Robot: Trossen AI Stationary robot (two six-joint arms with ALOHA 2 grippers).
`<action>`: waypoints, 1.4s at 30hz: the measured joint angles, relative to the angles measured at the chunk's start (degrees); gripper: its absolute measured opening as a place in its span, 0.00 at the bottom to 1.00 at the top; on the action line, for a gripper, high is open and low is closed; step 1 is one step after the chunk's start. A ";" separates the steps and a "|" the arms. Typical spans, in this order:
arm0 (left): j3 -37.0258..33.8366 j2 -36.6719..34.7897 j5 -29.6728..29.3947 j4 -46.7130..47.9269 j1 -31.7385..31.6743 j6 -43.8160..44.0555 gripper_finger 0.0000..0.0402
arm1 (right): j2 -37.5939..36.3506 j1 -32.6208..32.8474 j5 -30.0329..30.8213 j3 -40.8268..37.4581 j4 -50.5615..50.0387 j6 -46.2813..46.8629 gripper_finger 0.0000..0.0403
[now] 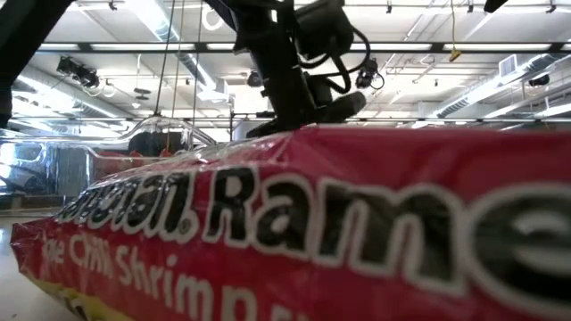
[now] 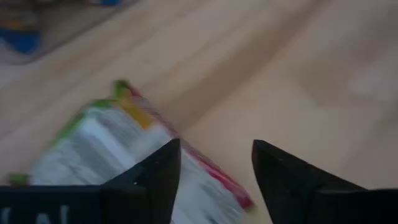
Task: Sort Maruchan noodles
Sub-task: Put the yellow noodle pack into the bottom transparent bin
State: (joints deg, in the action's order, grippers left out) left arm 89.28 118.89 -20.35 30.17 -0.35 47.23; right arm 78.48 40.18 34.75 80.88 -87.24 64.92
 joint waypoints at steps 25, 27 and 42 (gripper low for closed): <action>-0.03 7.27 -26.48 0.05 7.66 3.58 0.52 | 0.00 -4.22 3.61 0.00 0.32 -4.66 0.03; -0.03 8.13 -26.14 -0.22 7.29 3.62 0.52 | 0.00 -4.22 3.61 0.00 0.43 -4.67 0.03; 1.99 9.02 -16.22 5.30 5.57 1.75 0.11 | 0.00 -4.15 3.20 0.00 1.64 -5.05 0.03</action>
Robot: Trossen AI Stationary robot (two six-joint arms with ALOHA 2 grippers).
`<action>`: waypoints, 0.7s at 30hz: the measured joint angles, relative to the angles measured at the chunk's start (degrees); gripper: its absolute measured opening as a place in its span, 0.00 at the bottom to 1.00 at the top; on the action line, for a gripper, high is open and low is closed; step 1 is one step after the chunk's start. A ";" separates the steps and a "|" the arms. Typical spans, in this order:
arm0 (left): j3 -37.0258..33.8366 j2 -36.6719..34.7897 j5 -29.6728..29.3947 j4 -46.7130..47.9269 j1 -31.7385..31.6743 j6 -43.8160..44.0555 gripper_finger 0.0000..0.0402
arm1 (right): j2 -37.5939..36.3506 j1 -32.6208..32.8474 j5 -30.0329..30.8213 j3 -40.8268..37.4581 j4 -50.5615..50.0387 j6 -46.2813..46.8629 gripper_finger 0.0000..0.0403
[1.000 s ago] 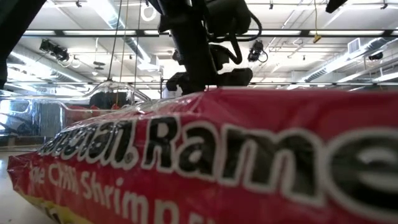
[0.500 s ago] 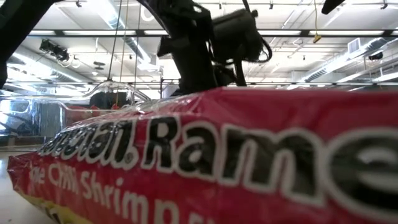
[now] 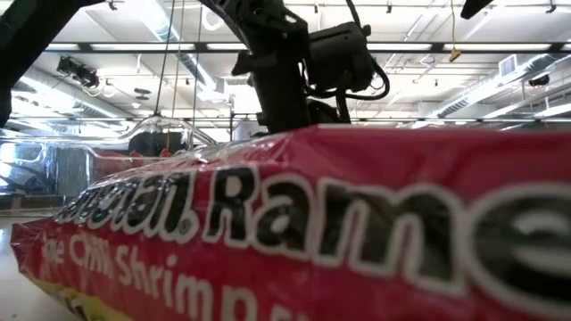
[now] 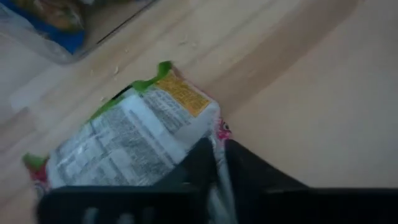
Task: Sort Maruchan noodles
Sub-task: Put the yellow noodle pack into the bottom transparent bin
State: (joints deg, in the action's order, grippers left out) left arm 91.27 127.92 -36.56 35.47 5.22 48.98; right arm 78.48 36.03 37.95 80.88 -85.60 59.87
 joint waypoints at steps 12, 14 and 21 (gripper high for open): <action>9.33 -16.16 7.03 9.60 0.69 -10.74 0.02 | 0.00 4.35 -0.11 0.00 0.15 1.40 0.03; 9.26 -21.12 7.76 9.66 1.15 -11.56 0.01 | 0.00 5.24 -0.05 0.00 0.30 2.03 0.03; 9.33 -37.46 10.64 10.02 5.20 -16.81 0.01 | 0.06 6.73 4.83 0.00 4.79 1.98 0.03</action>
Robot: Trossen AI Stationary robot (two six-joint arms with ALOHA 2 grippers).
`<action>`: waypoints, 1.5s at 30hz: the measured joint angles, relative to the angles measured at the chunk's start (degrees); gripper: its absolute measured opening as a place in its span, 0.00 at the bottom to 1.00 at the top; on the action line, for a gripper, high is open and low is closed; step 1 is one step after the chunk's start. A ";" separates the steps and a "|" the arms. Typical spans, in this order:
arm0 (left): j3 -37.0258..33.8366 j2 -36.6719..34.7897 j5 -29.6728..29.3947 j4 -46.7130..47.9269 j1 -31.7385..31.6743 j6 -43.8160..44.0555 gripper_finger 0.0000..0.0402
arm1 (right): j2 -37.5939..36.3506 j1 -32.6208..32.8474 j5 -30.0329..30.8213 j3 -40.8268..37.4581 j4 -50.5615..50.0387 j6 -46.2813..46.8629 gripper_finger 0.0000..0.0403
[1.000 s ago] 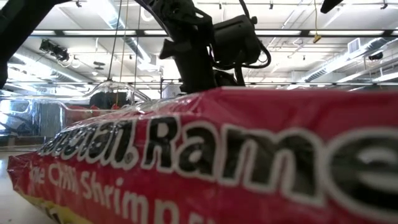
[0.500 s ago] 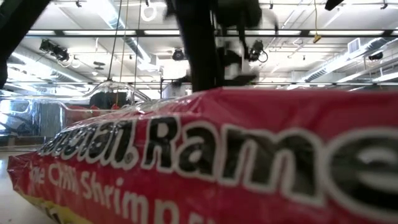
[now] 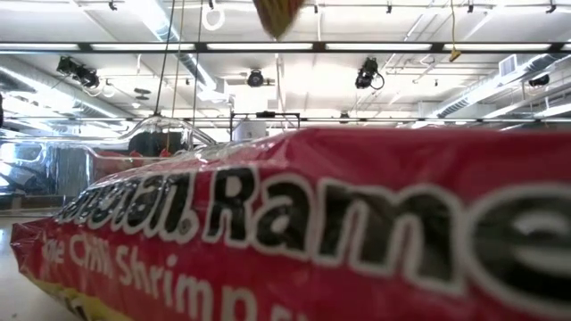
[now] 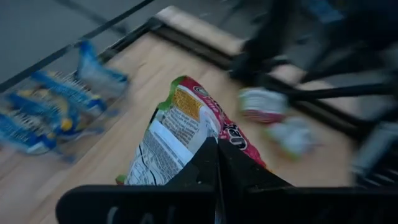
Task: Sort Maruchan noodles
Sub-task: Put the yellow noodle pack into the bottom transparent bin
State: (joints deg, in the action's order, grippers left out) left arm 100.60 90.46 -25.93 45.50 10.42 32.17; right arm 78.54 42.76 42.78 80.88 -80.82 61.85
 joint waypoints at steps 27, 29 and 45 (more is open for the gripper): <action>-26.85 -34.27 -2.54 -19.78 22.69 -10.79 0.01 | 21.18 -13.12 -0.58 0.00 82.25 -44.46 0.22; -32.82 -38.07 -2.53 -28.00 22.97 -13.72 0.01 | 23.06 -14.11 -1.13 -0.02 87.92 -42.38 0.30; -59.74 -38.52 19.14 -92.73 17.36 -22.58 0.01 | 27.37 -19.97 -15.77 -0.02 121.03 -41.10 0.91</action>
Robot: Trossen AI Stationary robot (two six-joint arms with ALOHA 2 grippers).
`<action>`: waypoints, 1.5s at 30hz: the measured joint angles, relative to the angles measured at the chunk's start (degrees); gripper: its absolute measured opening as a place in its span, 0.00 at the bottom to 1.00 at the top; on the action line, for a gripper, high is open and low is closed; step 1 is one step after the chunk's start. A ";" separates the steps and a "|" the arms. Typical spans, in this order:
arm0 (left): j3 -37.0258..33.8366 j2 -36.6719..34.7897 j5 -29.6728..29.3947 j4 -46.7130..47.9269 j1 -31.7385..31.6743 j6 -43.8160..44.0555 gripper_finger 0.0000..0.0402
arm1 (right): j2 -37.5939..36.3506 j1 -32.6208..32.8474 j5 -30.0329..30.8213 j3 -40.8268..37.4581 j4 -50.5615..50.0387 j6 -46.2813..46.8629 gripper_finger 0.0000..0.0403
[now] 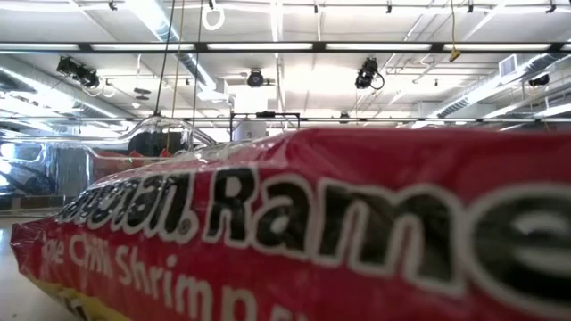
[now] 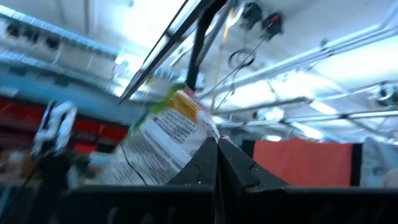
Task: Sort Maruchan noodles
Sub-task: Put the yellow noodle pack into the bottom transparent bin
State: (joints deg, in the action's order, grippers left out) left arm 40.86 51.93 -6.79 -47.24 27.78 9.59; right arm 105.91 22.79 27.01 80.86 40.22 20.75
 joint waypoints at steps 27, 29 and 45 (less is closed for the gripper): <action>5.01 16.84 6.36 -13.67 -8.53 8.38 0.01 | -0.11 -2.32 -17.87 0.02 15.83 -16.41 0.81; 5.01 16.84 6.32 -13.96 -8.99 7.53 0.01 | -0.11 -2.34 -17.80 0.02 15.85 -16.66 0.74; 5.18 16.46 4.77 -11.34 -9.50 6.99 0.08 | -7.09 -2.63 -15.70 1.83 -6.38 -16.10 0.29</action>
State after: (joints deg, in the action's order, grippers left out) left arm 46.04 68.39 -2.02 -58.57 18.28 16.58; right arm 98.82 20.16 11.31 82.69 33.84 4.64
